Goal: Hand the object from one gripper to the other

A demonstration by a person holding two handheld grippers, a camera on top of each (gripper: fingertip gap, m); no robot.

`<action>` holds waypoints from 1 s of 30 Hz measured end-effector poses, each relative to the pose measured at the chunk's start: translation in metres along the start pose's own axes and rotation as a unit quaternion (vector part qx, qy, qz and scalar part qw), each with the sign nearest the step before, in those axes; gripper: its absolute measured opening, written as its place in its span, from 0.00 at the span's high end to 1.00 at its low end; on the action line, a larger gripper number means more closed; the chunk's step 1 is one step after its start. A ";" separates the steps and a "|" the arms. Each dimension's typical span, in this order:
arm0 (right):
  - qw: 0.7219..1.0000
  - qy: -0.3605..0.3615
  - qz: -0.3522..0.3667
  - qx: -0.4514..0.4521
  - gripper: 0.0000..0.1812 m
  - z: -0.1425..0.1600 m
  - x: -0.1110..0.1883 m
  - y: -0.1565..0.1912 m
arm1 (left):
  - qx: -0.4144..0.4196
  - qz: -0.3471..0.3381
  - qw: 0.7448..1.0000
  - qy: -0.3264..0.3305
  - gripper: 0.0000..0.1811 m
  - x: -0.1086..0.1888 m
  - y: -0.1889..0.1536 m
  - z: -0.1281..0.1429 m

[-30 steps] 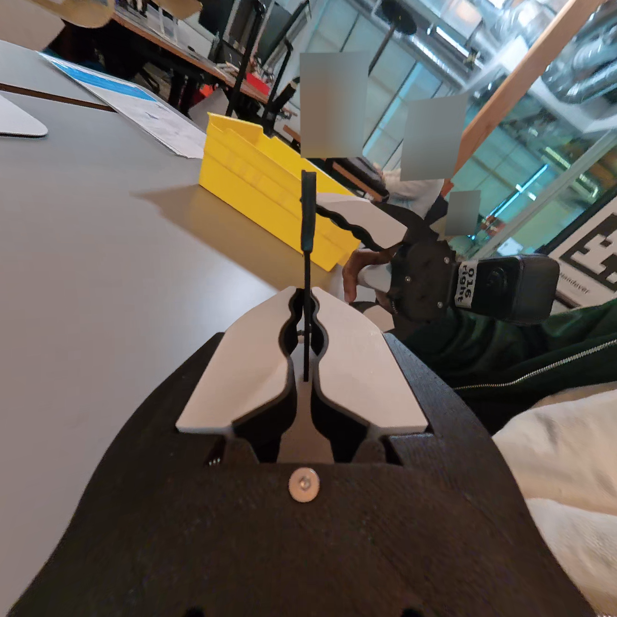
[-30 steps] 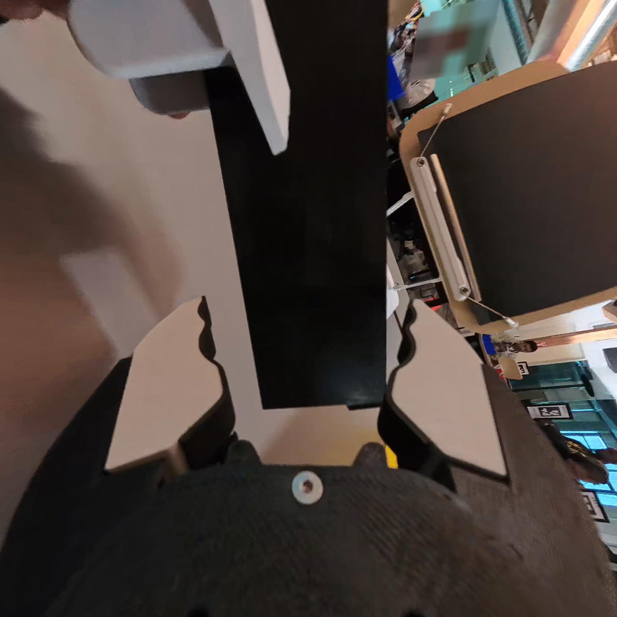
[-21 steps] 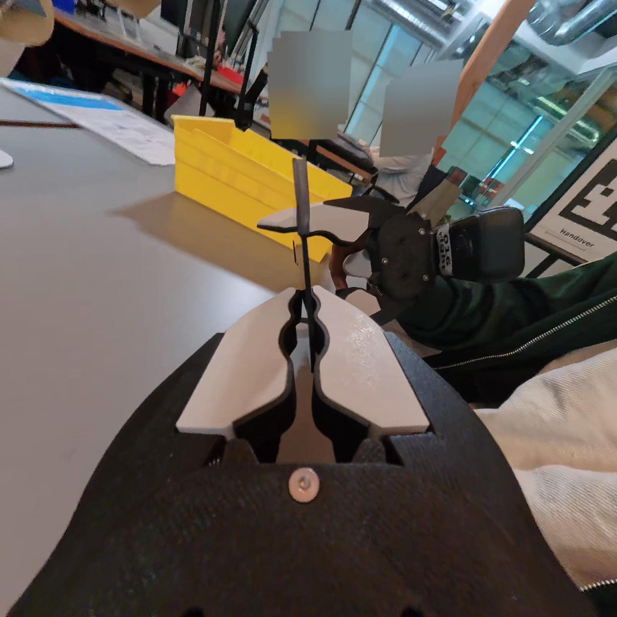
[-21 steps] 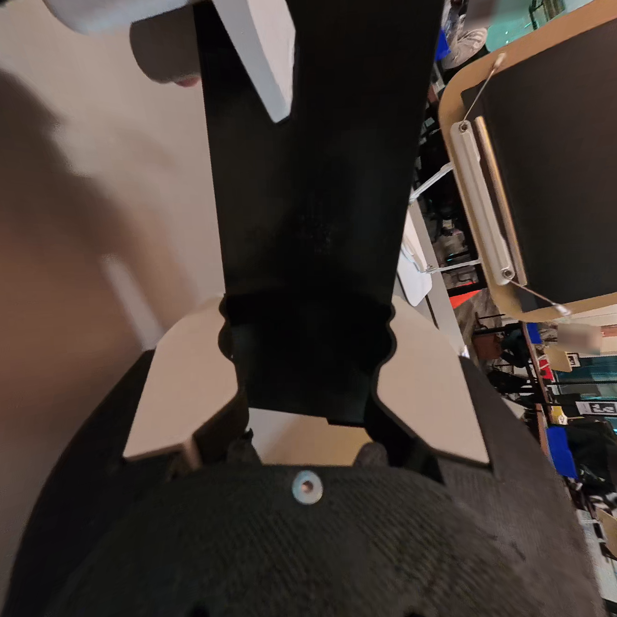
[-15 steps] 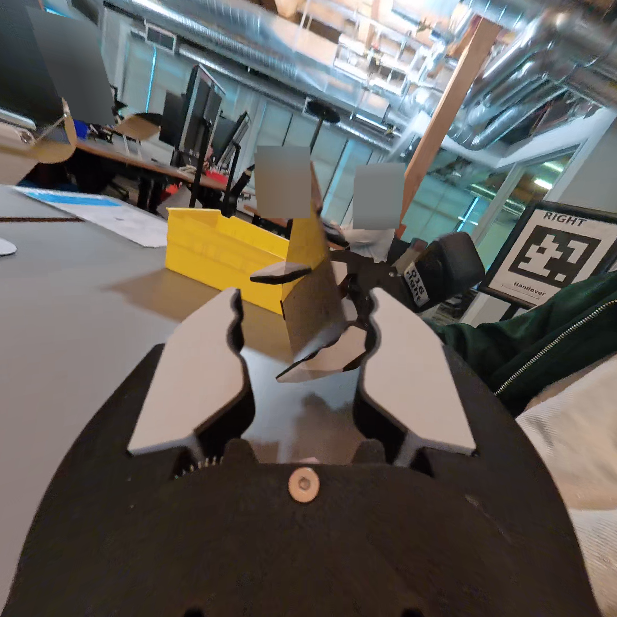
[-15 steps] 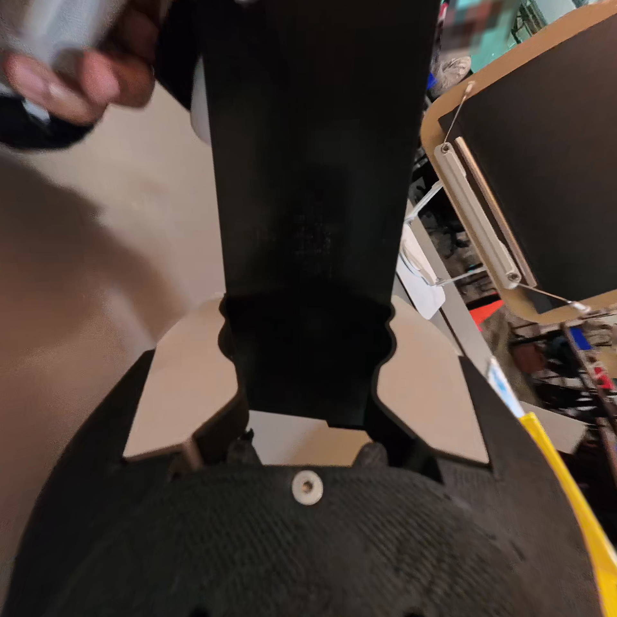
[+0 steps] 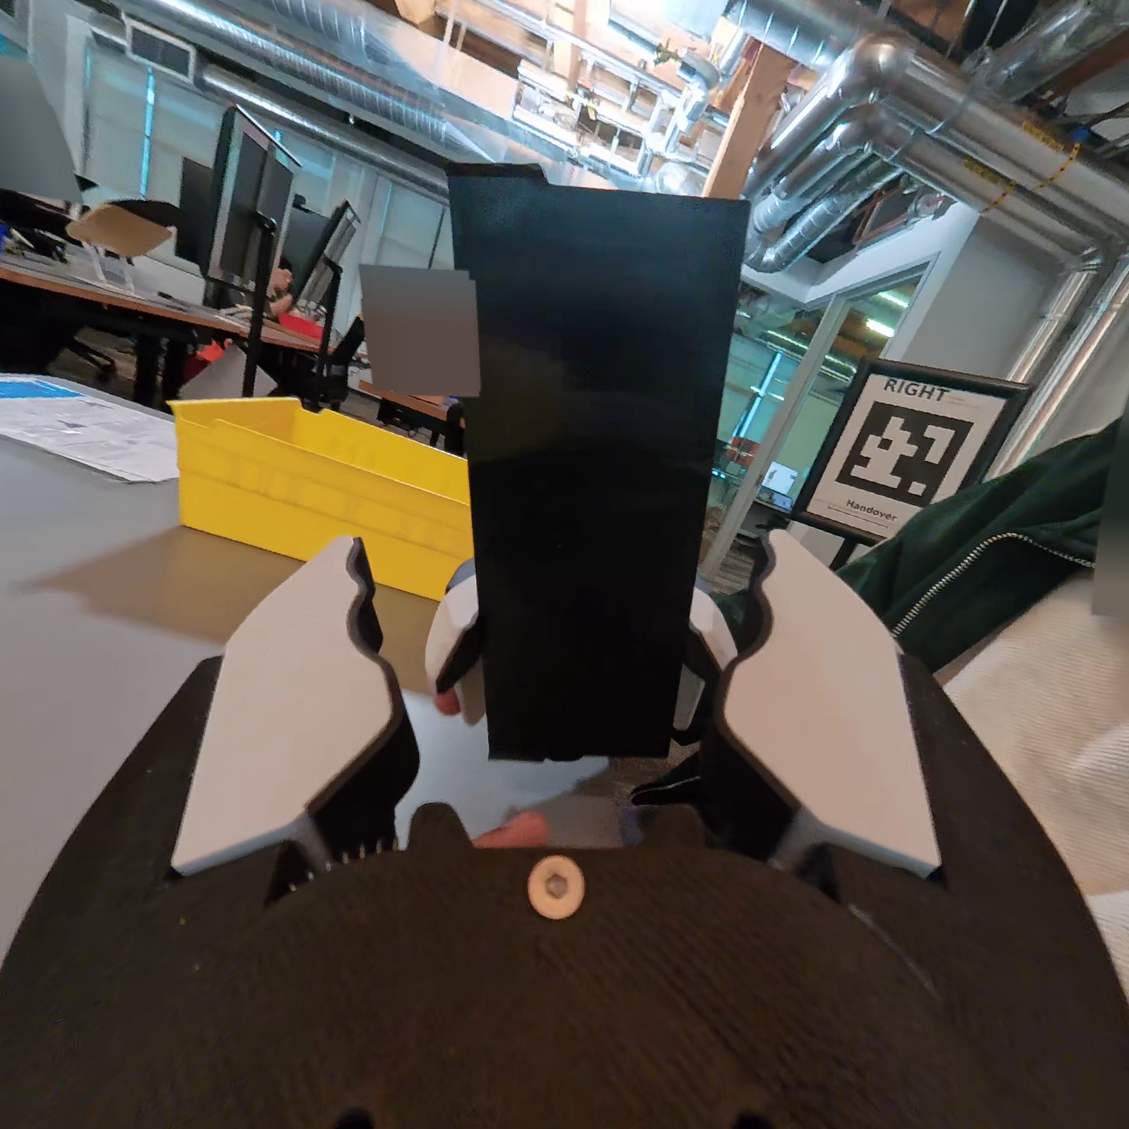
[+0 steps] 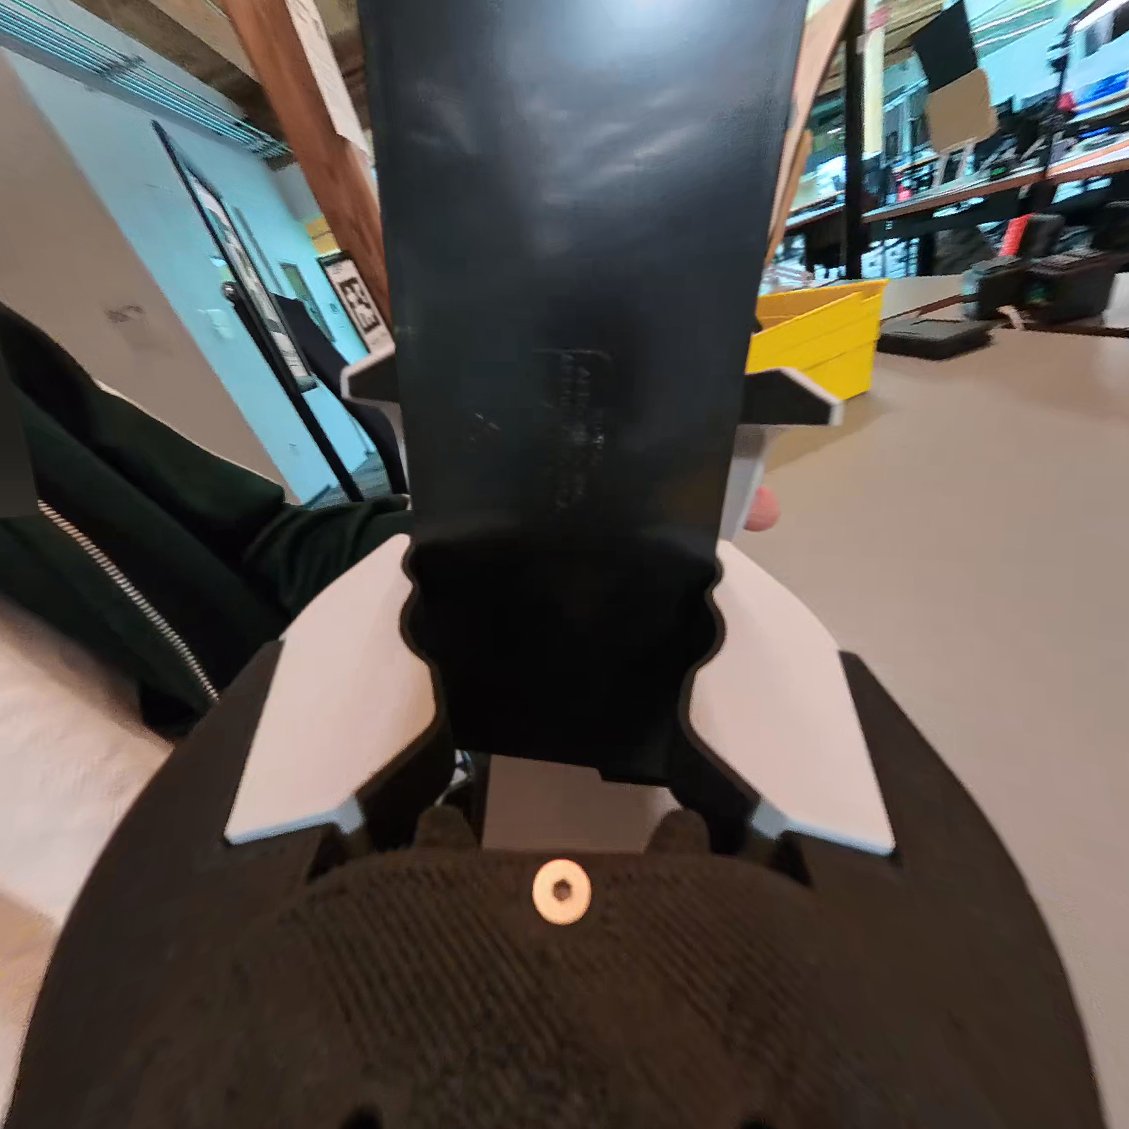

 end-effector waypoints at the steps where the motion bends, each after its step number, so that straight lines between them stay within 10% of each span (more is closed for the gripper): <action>1: 1.000 -0.002 -0.010 -0.003 0.51 0.001 -0.005 0.004 | 0.003 0.006 1.000 0.003 0.36 -0.002 -0.003 -0.002; 19: 1.000 -0.007 -0.023 0.001 0.46 0.008 -0.018 0.013 | -0.009 0.013 1.000 0.016 0.52 -0.003 -0.019 -0.014; 30: 0.944 0.062 0.287 0.149 0.55 0.008 0.006 -0.035 | 0.004 -0.325 0.942 -0.087 0.52 0.059 0.049 -0.025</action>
Point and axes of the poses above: each gripper's, where its closed fingertips meet, x back along the fingers, z out of its underside, y = z × x across the jaws, the point moved 3 cm from there along x, back along the fingers, and after that the axes turned 4 degrees about y, right-handed, at the moved point
